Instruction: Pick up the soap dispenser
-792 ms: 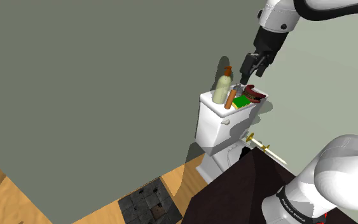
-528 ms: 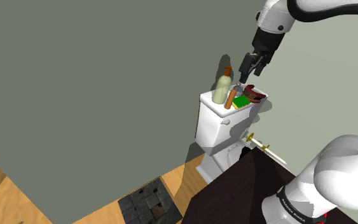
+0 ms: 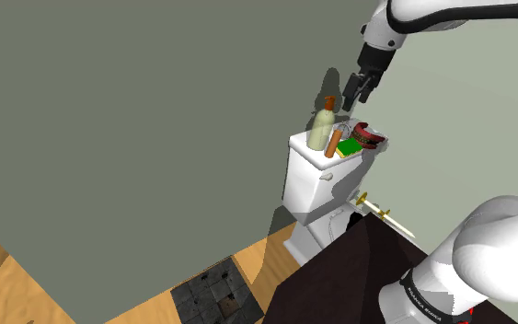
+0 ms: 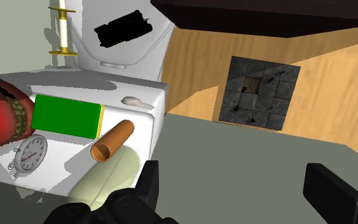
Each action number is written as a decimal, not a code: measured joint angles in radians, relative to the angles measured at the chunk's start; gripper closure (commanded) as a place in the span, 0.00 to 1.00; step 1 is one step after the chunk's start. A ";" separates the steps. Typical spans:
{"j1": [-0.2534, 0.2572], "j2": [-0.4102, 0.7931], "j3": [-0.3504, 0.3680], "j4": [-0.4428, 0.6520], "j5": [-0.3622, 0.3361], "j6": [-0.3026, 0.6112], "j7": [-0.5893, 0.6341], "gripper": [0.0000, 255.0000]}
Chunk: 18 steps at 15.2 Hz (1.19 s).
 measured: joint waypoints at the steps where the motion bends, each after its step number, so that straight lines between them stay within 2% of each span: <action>1: -0.003 0.031 -0.021 0.024 0.001 0.008 -0.031 0.00; 9: -0.013 0.300 -0.158 0.216 0.065 0.086 -0.260 0.00; 14: -0.036 0.502 -0.219 0.402 0.157 0.083 -0.414 0.00; 18: -0.080 0.673 -0.244 0.570 0.243 0.060 -0.532 0.00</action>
